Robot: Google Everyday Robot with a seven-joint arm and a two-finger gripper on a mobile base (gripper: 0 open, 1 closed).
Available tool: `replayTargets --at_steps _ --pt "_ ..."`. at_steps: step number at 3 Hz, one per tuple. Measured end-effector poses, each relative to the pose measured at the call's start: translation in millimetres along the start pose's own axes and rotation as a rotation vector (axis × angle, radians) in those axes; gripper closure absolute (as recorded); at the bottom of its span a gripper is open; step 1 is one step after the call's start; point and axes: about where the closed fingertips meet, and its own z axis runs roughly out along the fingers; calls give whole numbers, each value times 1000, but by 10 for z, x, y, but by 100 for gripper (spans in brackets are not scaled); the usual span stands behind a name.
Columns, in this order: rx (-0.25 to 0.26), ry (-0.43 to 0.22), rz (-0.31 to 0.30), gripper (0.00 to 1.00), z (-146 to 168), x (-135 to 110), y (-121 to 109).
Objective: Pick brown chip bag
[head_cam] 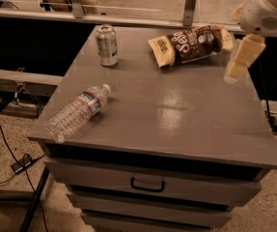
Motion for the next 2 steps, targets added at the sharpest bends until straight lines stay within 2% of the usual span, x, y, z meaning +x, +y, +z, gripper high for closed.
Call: replayTargets --at_steps 1,2 --pt "60 -11 10 0 444 35 -700" --pt "192 -57 29 0 602 -81 -1403"
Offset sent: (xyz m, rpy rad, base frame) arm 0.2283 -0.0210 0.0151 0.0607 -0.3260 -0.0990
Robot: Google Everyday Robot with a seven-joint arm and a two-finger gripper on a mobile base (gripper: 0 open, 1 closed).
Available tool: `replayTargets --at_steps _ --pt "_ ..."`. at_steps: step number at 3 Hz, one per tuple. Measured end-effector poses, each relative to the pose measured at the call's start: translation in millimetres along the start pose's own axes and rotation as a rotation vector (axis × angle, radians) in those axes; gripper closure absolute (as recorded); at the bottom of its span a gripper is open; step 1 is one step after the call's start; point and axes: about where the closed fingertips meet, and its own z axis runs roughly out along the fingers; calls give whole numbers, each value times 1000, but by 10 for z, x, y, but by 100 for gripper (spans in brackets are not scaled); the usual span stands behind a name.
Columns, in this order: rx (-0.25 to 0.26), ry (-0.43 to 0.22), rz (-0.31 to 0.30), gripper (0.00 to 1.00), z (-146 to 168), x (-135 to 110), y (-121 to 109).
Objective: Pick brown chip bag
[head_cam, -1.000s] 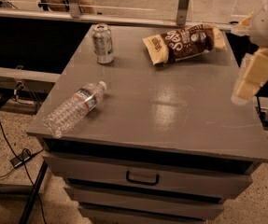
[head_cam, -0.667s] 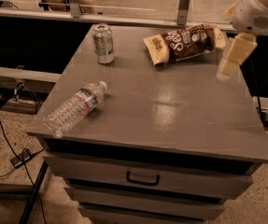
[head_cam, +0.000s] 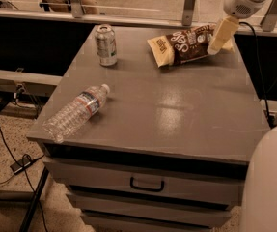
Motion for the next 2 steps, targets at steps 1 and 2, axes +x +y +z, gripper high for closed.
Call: replayTargets --at_steps 1,2 --pt "-2 1 0 0 10 0 7" --pt "35 2 -9 0 43 -33 -45"
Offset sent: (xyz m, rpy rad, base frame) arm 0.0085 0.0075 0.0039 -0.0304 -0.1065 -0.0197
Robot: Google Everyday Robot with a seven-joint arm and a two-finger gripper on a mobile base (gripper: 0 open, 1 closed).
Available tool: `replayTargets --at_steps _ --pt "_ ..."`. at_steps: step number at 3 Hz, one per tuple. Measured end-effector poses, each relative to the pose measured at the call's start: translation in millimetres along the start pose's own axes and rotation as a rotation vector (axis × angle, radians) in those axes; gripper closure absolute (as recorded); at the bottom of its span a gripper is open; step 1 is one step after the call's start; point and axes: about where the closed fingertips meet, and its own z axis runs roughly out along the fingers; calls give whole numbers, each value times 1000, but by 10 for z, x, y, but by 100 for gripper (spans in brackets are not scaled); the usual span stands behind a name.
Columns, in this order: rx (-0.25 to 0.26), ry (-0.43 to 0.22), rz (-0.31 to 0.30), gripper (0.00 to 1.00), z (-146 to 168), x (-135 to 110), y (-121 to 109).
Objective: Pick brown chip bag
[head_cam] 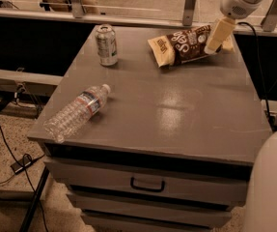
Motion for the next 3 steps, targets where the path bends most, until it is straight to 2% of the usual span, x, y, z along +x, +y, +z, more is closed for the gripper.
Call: replayTargets --at_steps 1,2,3 --pt "42 -18 17 0 276 -25 -33" --pt "80 -45 70 0 555 -19 -95" --pt "88 -68 112 0 794 4 -85"
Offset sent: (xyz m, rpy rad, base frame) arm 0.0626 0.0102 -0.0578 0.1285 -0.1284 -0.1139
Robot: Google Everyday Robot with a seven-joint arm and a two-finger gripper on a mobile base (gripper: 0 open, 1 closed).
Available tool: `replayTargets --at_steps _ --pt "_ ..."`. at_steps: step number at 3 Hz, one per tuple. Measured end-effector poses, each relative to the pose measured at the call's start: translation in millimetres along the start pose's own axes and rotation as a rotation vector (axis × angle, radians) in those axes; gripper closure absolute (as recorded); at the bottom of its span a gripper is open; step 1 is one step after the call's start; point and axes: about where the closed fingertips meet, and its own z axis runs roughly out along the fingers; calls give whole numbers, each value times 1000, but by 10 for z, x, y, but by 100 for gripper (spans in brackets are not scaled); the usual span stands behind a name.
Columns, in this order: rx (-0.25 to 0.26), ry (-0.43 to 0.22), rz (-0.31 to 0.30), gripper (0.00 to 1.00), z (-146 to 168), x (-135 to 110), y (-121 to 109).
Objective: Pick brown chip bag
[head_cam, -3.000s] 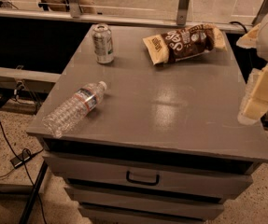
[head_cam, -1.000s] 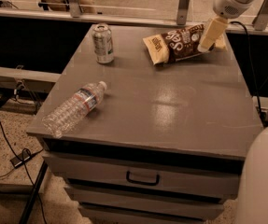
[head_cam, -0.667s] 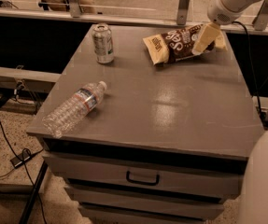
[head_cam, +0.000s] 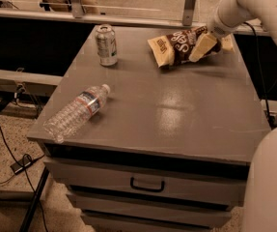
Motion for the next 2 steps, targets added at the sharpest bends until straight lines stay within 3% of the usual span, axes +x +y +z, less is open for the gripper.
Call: replayTargets --at_steps 1,2 --pt "-51 7 9 16 272 65 107" --pt "-108 14 16 39 438 146 230"
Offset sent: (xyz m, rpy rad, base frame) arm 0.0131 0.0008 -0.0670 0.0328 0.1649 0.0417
